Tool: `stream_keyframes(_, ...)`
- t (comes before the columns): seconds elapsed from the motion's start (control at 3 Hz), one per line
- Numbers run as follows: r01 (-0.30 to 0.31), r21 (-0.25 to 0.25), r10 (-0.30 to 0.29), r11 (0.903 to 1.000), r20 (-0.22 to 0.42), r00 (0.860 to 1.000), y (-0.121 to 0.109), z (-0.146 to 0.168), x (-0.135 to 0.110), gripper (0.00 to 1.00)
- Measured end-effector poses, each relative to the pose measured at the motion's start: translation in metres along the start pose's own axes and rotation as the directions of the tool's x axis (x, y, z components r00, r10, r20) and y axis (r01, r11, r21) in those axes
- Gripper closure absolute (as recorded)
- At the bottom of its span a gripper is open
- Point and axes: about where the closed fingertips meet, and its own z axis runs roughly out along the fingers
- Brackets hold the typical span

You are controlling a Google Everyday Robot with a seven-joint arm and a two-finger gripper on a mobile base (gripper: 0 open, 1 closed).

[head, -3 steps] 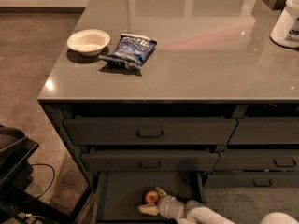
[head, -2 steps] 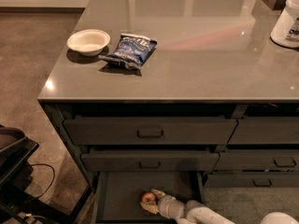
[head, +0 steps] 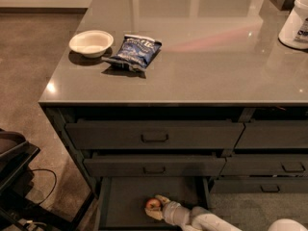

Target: Pick apple from bottom drawer and place on counter

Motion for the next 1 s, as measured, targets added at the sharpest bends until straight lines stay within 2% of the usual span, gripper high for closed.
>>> stream_keyframes(0.33,0.0,0.0,0.0,1.0,0.0,1.0,0.0,0.0,0.0,1.0)
stream_keyframes(0.67,-0.011,-0.042,0.011,0.999,0.002,1.0,0.002,-0.004,-0.005,1.0)
stream_keyframes(1.0,-0.016,-0.103,0.011,0.9946,-0.05,0.999,0.0,-0.034,-0.022,1.0)
